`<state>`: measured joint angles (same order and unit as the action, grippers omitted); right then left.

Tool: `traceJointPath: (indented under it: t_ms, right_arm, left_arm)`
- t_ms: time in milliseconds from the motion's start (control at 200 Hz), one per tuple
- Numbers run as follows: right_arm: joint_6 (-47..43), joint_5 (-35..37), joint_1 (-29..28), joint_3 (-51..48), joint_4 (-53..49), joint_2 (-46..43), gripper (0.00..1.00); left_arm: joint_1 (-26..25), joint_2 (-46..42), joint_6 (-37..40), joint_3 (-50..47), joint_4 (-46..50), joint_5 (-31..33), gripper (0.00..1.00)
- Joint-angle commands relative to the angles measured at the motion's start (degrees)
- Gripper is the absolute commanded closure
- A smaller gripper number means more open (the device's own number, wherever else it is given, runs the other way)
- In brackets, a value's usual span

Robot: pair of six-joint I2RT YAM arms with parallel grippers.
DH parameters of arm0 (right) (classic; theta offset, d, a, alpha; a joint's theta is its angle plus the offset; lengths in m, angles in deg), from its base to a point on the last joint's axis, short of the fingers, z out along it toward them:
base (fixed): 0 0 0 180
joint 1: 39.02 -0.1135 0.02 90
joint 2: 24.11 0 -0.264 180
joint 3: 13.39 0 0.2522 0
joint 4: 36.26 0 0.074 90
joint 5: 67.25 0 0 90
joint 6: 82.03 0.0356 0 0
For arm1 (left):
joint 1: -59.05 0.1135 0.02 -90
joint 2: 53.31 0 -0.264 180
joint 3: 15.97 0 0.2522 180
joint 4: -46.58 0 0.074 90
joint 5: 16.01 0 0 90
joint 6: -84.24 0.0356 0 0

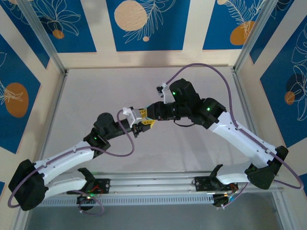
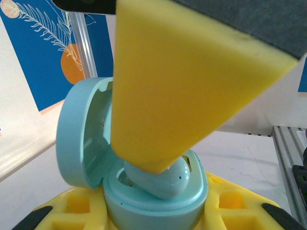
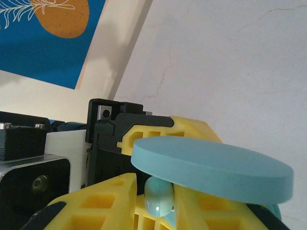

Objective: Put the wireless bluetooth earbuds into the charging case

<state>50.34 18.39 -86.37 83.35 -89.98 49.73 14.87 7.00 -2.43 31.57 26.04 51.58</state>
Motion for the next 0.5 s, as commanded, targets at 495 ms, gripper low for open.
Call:
traceJointPath:
  t_ms: [495]
  right_arm:
    - [-1.6, -2.2, 0.3, -0.2, 2.7, -4.4, 0.65]
  left_arm:
    - [-0.8, -2.2, 0.8, 0.0, -1.8, 1.2, 0.80]
